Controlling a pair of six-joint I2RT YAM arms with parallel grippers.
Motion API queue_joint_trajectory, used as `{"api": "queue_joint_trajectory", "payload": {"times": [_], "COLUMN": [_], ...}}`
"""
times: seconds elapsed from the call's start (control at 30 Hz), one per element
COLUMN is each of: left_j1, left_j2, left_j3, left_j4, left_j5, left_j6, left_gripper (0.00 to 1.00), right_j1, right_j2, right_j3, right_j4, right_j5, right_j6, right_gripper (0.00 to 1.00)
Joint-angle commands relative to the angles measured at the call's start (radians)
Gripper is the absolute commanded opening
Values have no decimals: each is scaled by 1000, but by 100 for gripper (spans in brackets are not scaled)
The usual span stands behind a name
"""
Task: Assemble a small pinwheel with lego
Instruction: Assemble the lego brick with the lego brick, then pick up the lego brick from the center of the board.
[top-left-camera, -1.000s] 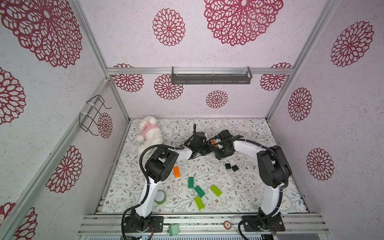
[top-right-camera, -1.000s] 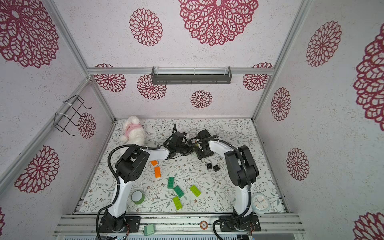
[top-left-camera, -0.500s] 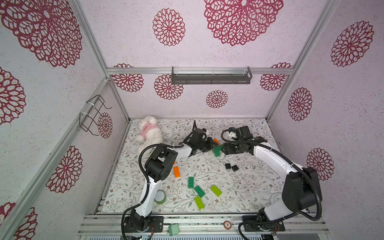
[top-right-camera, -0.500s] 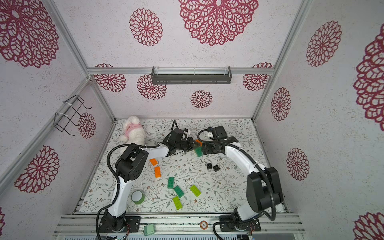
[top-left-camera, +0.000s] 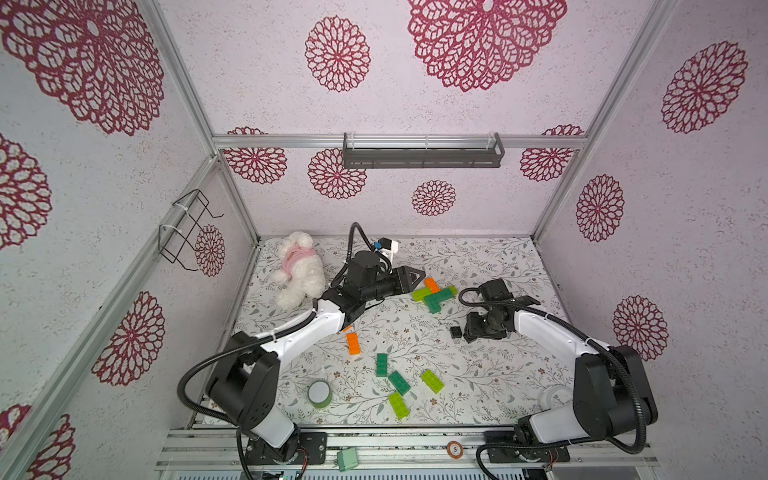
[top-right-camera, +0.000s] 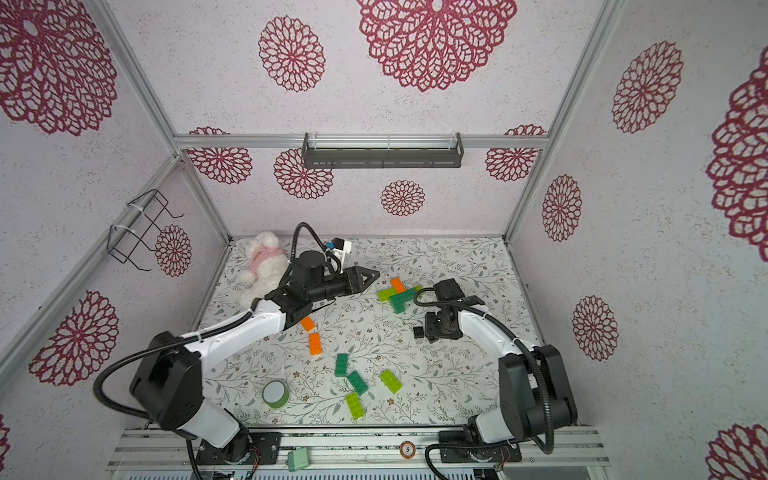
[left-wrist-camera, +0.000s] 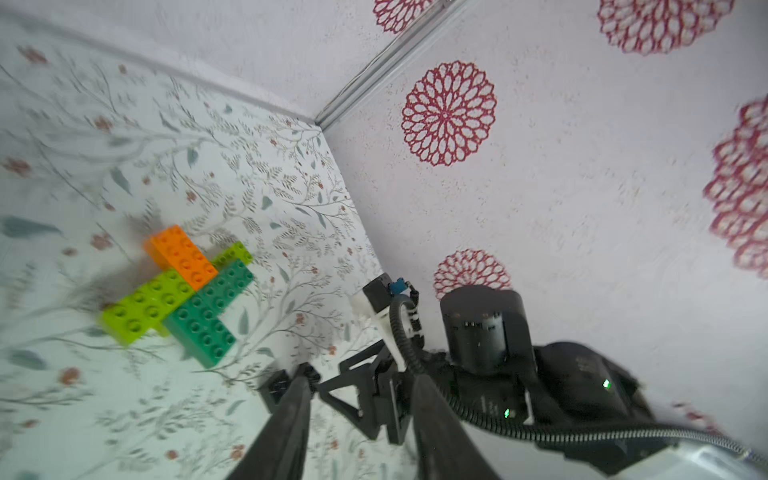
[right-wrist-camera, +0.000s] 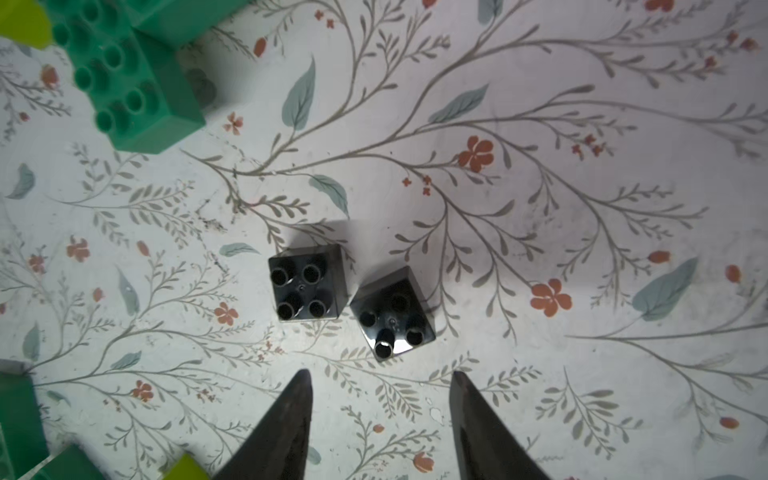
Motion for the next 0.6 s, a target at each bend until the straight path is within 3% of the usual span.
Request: {"api": "queue_joint_trajectory", "payload": {"times": [0.0,0.17,0.4,0.57], "left_j1": [12,36,84,107], "left_j2": [-61,-106,-103,-98], "left_j3": [-83,-121,-159,-181], "left_j4": [-112,-105,-73,-46], "left_j5": [-110,-96,-65,-47], "left_j6": [142,158,99,71], "left_gripper": [69,82,83,83], "right_j1": [10,10,16,24], "right_j2": [36,104,151,167], "right_j3": [6,16,38,52], "right_j4": [2,28,58,50], "right_j5": [63,60,57,80], "right_j6": [-28,-71,-98,-103], "right_gripper": [54,51,43,46]}}
